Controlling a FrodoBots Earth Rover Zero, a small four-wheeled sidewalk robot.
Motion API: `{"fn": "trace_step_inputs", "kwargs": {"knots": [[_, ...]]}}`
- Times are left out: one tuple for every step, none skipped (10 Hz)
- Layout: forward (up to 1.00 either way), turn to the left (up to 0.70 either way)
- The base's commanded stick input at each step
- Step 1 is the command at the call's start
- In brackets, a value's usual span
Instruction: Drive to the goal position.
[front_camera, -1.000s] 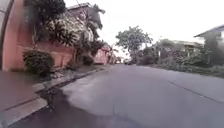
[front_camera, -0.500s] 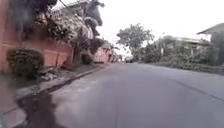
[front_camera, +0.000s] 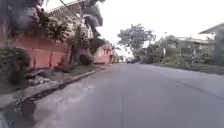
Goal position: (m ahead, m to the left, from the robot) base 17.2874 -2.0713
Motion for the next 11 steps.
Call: {"fn": "trace_step_inputs", "kwargs": {"knots": [[1.00,0.00],[1.00,0.00],[1.00,0.00],[1.00,0.00],[1.00,0.00],[1.00,0.00],[1.00,0.00],[1.00,0.00],[1.00,0.00],[1.00,0.00],[1.00,0.00]]}}
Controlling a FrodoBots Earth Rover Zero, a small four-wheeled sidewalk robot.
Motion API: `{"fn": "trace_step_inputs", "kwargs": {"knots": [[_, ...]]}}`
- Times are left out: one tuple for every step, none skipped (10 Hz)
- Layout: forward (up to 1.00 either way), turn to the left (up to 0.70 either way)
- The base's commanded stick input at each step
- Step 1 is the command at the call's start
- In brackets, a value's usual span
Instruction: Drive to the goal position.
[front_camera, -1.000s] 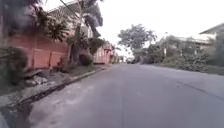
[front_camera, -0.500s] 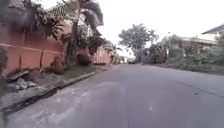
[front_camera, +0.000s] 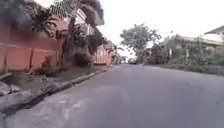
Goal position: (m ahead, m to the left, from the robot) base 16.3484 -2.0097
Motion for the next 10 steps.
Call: {"fn": "trace_step_inputs", "kwargs": {"knots": [[1.00,0.00],[1.00,0.00],[1.00,0.00],[1.00,0.00],[1.00,0.00],[1.00,0.00],[1.00,0.00],[1.00,0.00],[1.00,0.00],[1.00,0.00]]}}
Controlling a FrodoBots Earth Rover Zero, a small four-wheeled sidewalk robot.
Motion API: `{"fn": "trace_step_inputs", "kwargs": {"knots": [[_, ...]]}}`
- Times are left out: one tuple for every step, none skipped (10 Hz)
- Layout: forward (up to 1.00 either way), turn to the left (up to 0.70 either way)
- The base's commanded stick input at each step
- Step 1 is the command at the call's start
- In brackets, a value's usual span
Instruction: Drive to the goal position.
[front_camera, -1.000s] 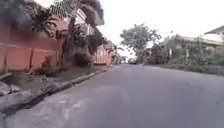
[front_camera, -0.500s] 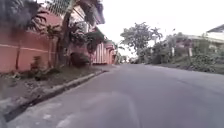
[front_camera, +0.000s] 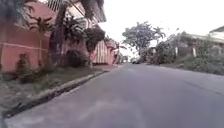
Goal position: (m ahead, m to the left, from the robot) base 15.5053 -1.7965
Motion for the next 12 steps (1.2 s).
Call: {"fn": "trace_step_inputs", "kwargs": {"knots": [[1.00,0.00],[1.00,0.00],[1.00,0.00],[1.00,0.00],[1.00,0.00],[1.00,0.00],[1.00,0.00],[1.00,0.00],[1.00,0.00],[1.00,0.00],[1.00,0.00],[1.00,0.00]]}}
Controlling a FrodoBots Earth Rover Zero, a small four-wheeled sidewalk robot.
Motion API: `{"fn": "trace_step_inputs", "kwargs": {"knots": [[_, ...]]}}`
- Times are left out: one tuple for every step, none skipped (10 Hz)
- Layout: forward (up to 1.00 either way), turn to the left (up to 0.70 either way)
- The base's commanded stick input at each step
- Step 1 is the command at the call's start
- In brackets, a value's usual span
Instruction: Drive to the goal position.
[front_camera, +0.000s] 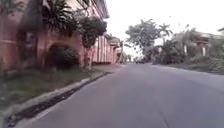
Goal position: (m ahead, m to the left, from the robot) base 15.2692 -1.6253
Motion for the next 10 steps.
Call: {"fn": "trace_step_inputs", "kwargs": {"knots": [[1.00,-0.23],[1.00,-0.40],[1.00,-0.40],[1.00,-0.40],[1.00,-0.40],[1.00,-0.32],[1.00,-0.01],[1.00,0.00],[1.00,0.00],[1.00,0.00]]}}
